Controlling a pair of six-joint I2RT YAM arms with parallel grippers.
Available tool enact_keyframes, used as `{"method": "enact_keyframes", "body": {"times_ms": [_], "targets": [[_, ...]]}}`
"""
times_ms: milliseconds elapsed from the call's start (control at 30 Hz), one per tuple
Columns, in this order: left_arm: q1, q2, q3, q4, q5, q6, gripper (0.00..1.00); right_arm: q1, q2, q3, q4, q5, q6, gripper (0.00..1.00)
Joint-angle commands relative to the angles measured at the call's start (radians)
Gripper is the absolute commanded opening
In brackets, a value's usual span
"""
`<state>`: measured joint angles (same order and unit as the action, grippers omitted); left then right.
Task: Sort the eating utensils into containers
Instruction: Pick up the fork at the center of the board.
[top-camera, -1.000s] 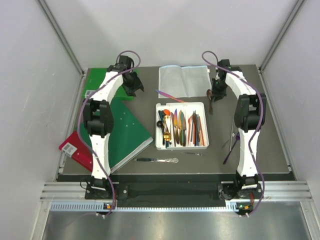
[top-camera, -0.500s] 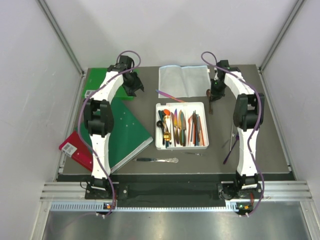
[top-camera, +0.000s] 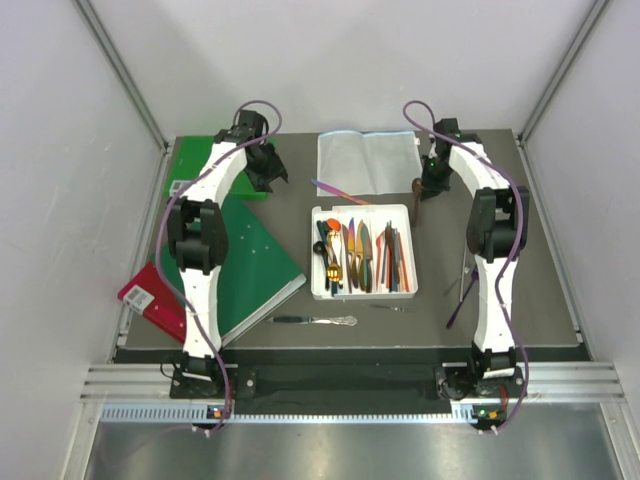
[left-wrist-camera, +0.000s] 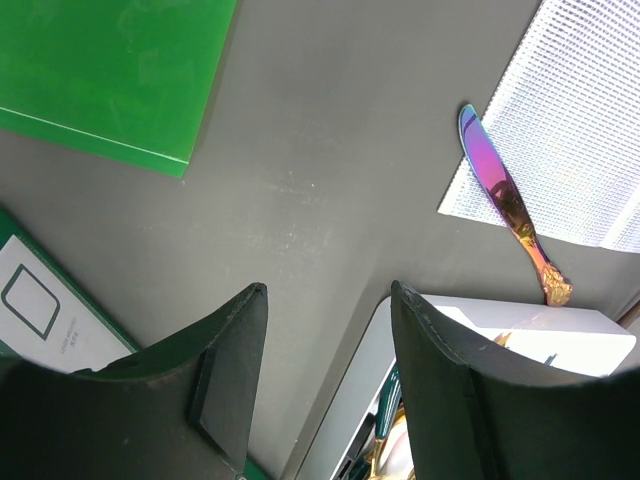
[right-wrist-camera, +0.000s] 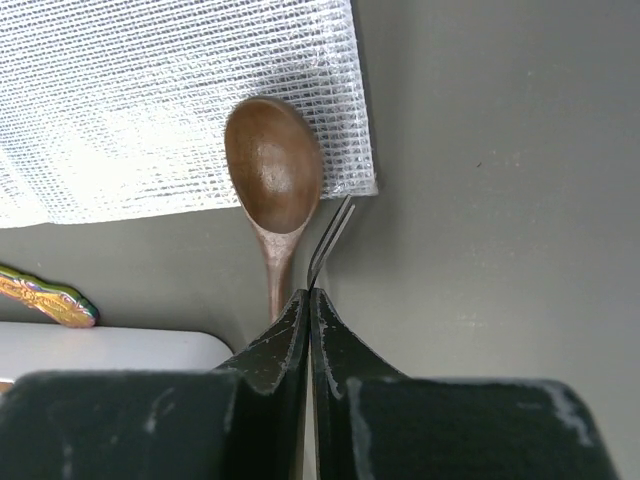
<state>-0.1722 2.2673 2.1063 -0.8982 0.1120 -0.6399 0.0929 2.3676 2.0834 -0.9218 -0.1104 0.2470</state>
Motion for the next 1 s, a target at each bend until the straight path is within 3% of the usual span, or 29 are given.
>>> {"method": "enact_keyframes", "body": {"times_ms": [0, 367, 533, 800, 967], "targets": [[-0.004, 0.003, 0.040, -0.010, -0.003, 0.013, 0.57, -0.012, -0.008, 0.037, 0.035, 0.002, 0.000, 0.00], [-0.004, 0.006, 0.035, -0.008, 0.000, 0.011, 0.57, -0.012, -0.056, 0.029, 0.020, -0.017, -0.005, 0.00], [-0.004, 0.006, 0.035, -0.004, -0.005, 0.013, 0.57, 0.001, -0.223, -0.069, 0.009, -0.054, 0.008, 0.00], [-0.004, 0.017, 0.041, 0.010, 0.011, 0.006, 0.57, 0.142, -0.468, -0.216, -0.158, -0.161, -0.003, 0.00], [-0.006, 0.023, 0.038, 0.012, 0.020, 0.009, 0.57, 0.206, -0.504, -0.299, -0.227, -0.248, -0.014, 0.00]]}}
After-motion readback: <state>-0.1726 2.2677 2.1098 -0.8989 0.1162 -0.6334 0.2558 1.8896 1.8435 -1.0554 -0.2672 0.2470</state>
